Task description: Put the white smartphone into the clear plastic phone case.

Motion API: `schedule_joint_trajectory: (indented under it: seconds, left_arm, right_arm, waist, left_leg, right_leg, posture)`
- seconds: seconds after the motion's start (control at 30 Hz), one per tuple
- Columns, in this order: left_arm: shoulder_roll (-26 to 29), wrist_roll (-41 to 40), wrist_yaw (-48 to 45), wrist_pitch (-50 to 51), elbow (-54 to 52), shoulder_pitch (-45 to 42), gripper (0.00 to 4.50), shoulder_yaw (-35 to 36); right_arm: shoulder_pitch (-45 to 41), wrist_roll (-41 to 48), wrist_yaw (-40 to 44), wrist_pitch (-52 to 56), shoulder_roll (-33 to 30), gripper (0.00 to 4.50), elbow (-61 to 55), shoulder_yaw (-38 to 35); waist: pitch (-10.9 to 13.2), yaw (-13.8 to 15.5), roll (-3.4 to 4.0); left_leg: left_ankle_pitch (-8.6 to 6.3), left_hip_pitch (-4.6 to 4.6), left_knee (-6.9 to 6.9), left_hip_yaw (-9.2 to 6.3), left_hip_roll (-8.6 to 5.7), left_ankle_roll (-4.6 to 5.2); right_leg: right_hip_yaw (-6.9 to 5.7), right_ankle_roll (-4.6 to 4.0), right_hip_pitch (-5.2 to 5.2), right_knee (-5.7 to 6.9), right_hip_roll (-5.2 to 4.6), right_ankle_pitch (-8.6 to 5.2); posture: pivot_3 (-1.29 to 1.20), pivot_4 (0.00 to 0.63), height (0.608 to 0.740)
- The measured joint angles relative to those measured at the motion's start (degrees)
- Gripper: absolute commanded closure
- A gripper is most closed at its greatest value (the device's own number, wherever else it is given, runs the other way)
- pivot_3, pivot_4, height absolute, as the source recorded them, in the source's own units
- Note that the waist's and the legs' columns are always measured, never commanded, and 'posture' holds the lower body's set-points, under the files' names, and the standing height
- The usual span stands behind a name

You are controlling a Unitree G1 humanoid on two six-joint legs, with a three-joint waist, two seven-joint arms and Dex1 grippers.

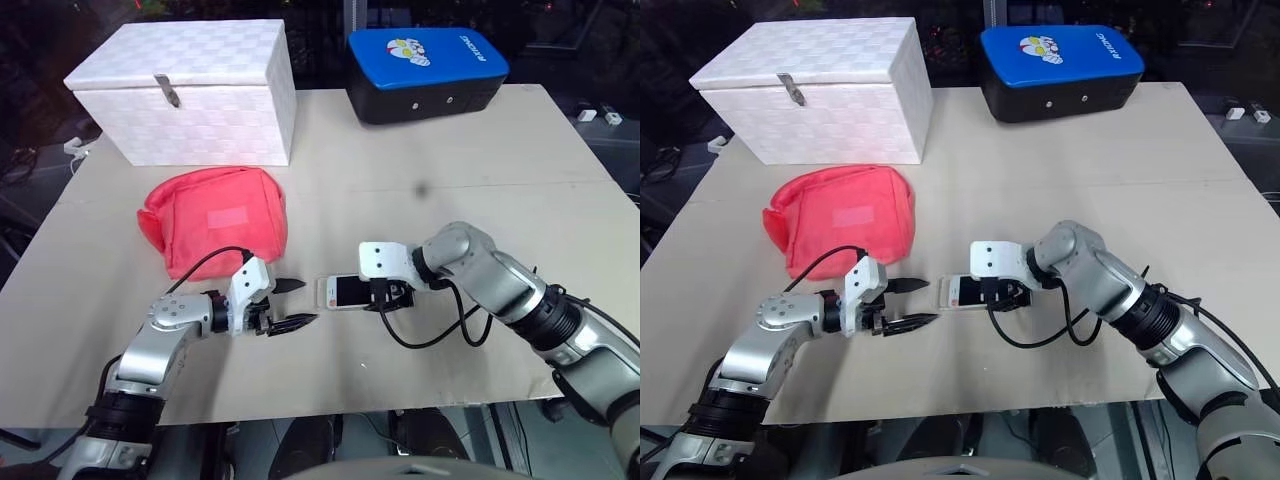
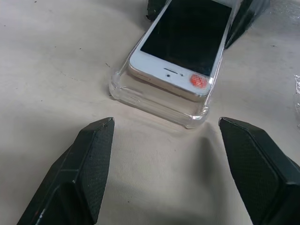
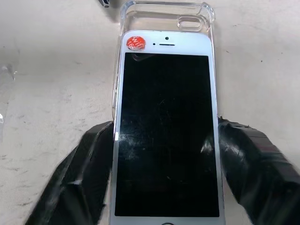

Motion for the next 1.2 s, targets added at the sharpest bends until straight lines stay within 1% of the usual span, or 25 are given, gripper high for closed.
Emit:
schedule_joint_trajectory:
  seconds: [0.17, 0.27, 0.33, 0.37, 0.4, 0.43, 0.53, 0.57, 0.6, 0.63, 0.73, 0.83, 0.97, 1.1, 1.2]
  left_arm:
    - [0.02, -0.11, 0.04, -0.13, -0.01, 0.00, 0.85, 0.02]
    - [0.12, -0.23, -0.28, -0.01, -0.01, -0.19, 0.85, 0.02]
    - [0.26, -0.56, -0.73, 0.33, 0.36, -0.65, 0.85, 0.00]
    - [0.47, -0.76, -0.94, 0.41, 0.57, -0.68, 1.38, 0.08]
    - [0.56, -0.97, -1.18, 0.66, 0.91, -1.12, 1.45, 0.12]
    - [1.05, -1.43, -1.85, 1.42, 1.88, -1.87, 2.04, 0.30]
    - [2.01, -1.72, -2.56, 2.21, 2.51, -2.39, 3.35, 0.62]
    - [1.98, -1.73, -2.55, 2.32, 2.61, -2.38, 3.77, 0.60]
    - [1.87, -1.67, -2.48, 2.37, 2.86, -2.55, 4.34, 0.47]
    - [1.71, -1.60, -2.36, 2.37, 2.92, -2.77, 4.44, 0.32]
    - [1.49, -1.09, -2.18, 2.19, 3.08, -2.93, 4.44, -0.01]
    - [0.99, -0.03, -1.52, 1.81, 3.33, -3.62, 4.44, -0.52]
    - [0.64, 0.59, -1.50, 1.07, 3.62, -4.04, 4.44, -0.95]
    - [0.31, 1.21, -1.74, 0.58, 4.70, -5.20, 4.44, -1.79]
    - [-0.23, 1.69, -1.74, 0.44, 5.09, -5.65, 4.44, -2.31]
  right_arm:
    - [0.32, 1.09, -0.52, 2.66, 0.93, 0.07, -1.79, -1.84]
    - [-1.27, 3.26, -0.99, 6.00, 2.00, 0.85, -6.61, -5.09]
    - [-1.60, 4.73, -1.82, 8.65, 1.29, 1.82, -10.59, -8.39]
    - [-1.47, 4.99, -2.00, 9.29, 0.74, 2.21, -11.49, -9.12]
    - [-0.61, 5.43, -2.24, 10.27, -0.32, 2.42, -13.18, -10.27]
    - [2.25, 6.48, -3.29, 12.62, -1.99, 3.04, -15.78, -12.92]
    - [7.52, 8.10, -4.93, 16.17, -4.60, 4.31, -18.91, -16.53]
    - [9.79, 8.69, -5.85, 17.24, -5.67, 4.50, -20.35, -17.99]
    - [11.98, 8.82, -6.84, 17.73, -7.06, 4.50, -21.61, -18.90]
    - [14.22, 8.57, -8.22, 17.63, -8.54, 4.50, -22.51, -19.53]
    - [18.35, 7.39, -10.81, 16.82, -11.63, 4.50, -22.60, -19.49]
    - [18.94, 5.87, -13.31, 14.67, -12.07, 4.50, -22.04, -18.12]
    - [17.14, 5.47, -14.08, 14.38, -10.22, 4.50, -20.64, -14.66]
    - [14.17, 4.11, -14.07, 13.87, -9.17, 4.50, -20.19, -9.32]
    - [13.21, 2.93, -14.64, 13.86, -7.13, 4.50, -19.24, -6.07]
  waist:
    - [0.04, 0.01, 0.07]
    - [0.06, 0.06, 0.11]
    - [0.06, 0.18, 0.11]
    - [0.06, 0.24, 0.11]
    - [0.05, 0.38, 0.10]
    - [0.05, 0.49, 0.10]
    - [0.06, 0.28, 0.10]
    - [0.06, 0.27, 0.10]
    - [0.06, 0.14, 0.10]
    - [0.06, 0.15, 0.10]
    - [0.06, 0.06, 0.11]
    - [0.06, 0.15, 0.11]
    - [0.06, 0.23, 0.10]
    - [0.06, 0.57, 0.10]
    - [0.06, 0.79, 0.11]
  left_leg:
    - [0.00, -0.08, 0.00, 0.00, 0.00, 0.00]
    - [0.00, -0.11, -0.01, -0.01, 0.00, 0.00]
    - [0.00, -0.13, -0.01, -0.01, 0.00, 0.00]
    - [0.00, -0.13, -0.01, -0.02, 0.00, 0.00]
    - [0.00, -0.15, -0.01, -0.04, 0.00, 0.00]
    - [-0.01, -0.21, 0.00, -0.06, -0.01, 0.01]
    - [0.00, -0.30, -0.02, -0.06, -0.02, 0.00]
    - [0.00, -0.32, -0.02, -0.06, -0.02, 0.00]
    - [0.00, -0.37, -0.03, -0.05, -0.02, 0.00]
    - [0.00, -0.38, -0.03, -0.06, -0.01, 0.00]
    - [0.00, -0.37, -0.02, -0.04, -0.01, 0.00]
    - [0.00, -0.32, -0.02, -0.04, -0.01, 0.01]
    - [0.00, -0.30, 0.00, -0.04, -0.01, 0.01]
    - [0.01, -0.29, 0.02, -0.05, -0.02, 0.00]
    - [0.01, -0.27, 0.02, -0.05, -0.03, 0.01]
  right_leg:
    - [-0.01, 0.00, -0.08, 0.00, 0.00, 0.00]
    - [-0.01, 0.00, -0.10, -0.01, 0.00, 0.00]
    - [-0.03, 0.00, -0.10, -0.04, 0.00, 0.00]
    - [-0.04, 0.00, -0.09, -0.06, -0.01, 0.00]
    - [-0.07, 0.00, -0.09, -0.08, -0.02, 0.00]
    - [-0.10, 0.00, -0.10, -0.13, -0.02, 0.00]
    - [-0.06, 0.00, -0.16, -0.12, -0.04, 0.00]
    - [-0.06, 0.00, -0.18, -0.12, -0.04, 0.00]
    - [-0.05, 0.00, -0.23, -0.12, -0.03, 0.00]
    - [-0.06, 0.00, -0.24, -0.12, -0.03, 0.00]
    - [-0.04, 0.00, -0.24, -0.10, -0.03, 0.00]
    - [-0.05, 0.00, -0.20, -0.07, -0.03, 0.00]
    - [-0.06, 0.01, -0.16, -0.08, -0.03, 0.00]
    - [-0.11, 0.01, -0.13, -0.09, -0.05, 0.00]
    - [-0.12, 0.01, -0.10, -0.08, -0.06, 0.00]
  posture:
    - [0.00, 0.150, 0.740]
    - [0.00, 0.150, 0.740]
    - [0.00, 0.150, 0.740]
    - [0.00, 0.150, 0.740]
    - [0.00, 0.150, 0.740]
    - [0.00, 0.150, 0.740]
    - [0.00, 0.150, 0.740]
    - [0.00, 0.150, 0.740]
    - [0.00, 0.150, 0.740]
    - [0.00, 0.150, 0.740]
    - [0.00, 0.150, 0.740]
    - [0.00, 0.150, 0.740]
    - [0.00, 0.150, 0.740]
    - [0.00, 0.150, 0.740]
    - [0.00, 0.150, 0.740]
